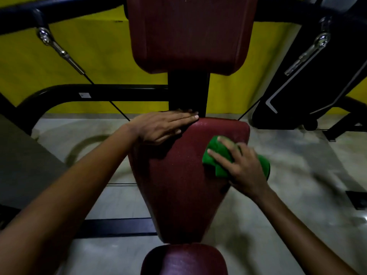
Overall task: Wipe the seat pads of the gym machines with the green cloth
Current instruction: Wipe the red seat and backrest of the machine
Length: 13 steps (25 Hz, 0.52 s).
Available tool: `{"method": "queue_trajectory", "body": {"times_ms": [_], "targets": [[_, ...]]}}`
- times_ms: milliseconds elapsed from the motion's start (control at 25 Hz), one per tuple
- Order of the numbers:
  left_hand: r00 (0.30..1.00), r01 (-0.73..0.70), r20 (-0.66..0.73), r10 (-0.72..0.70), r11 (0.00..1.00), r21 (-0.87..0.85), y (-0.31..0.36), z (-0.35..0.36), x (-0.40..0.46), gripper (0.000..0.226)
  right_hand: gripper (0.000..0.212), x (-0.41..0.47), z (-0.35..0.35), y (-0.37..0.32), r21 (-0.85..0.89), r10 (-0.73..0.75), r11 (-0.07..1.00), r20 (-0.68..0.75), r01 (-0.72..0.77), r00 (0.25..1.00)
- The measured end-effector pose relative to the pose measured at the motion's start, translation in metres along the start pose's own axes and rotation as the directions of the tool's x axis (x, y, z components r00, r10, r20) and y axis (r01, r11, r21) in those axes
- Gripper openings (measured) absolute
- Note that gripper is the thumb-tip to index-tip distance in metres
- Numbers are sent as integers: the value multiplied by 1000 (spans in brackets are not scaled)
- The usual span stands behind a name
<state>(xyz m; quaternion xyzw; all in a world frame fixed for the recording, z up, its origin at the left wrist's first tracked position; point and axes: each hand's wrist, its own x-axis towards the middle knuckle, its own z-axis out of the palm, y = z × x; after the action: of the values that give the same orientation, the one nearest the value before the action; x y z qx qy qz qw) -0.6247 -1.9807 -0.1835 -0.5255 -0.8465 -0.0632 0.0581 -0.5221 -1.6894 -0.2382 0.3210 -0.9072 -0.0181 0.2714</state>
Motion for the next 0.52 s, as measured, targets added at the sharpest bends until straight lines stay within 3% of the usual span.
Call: {"method": "queue_trajectory", "body": {"times_ms": [80, 160, 280, 400, 480, 520], "targets": [[1000, 18, 0, -18, 999, 44, 3, -1, -1, 55, 93, 37, -11, 2, 50, 229, 973, -63, -226, 971], [992, 99, -95, -87, 986, 133, 4, -3, -5, 55, 92, 51, -10, -5, 42, 323, 946, -106, -320, 940], [945, 247, -255, -206, 959, 140, 6, -5, -9, 51, 77, 16, 11, -27, -46, 77, 996, -100, -82, 992], [947, 214, -257, -194, 975, 52, 4, -4, -9, 46, 46, -32, 30, -48, -138, -224, 967, -39, 216, 974], [941, 220, -265, -210, 975, 8, 2, -3, -9, 44, 46, -23, 25, -41, -130, -258, 958, -13, 255, 966], [937, 228, -266, -224, 973, -16, 1, -2, -9, 45, 58, -7, 18, -36, -112, -210, 972, -22, 206, 977]]}}
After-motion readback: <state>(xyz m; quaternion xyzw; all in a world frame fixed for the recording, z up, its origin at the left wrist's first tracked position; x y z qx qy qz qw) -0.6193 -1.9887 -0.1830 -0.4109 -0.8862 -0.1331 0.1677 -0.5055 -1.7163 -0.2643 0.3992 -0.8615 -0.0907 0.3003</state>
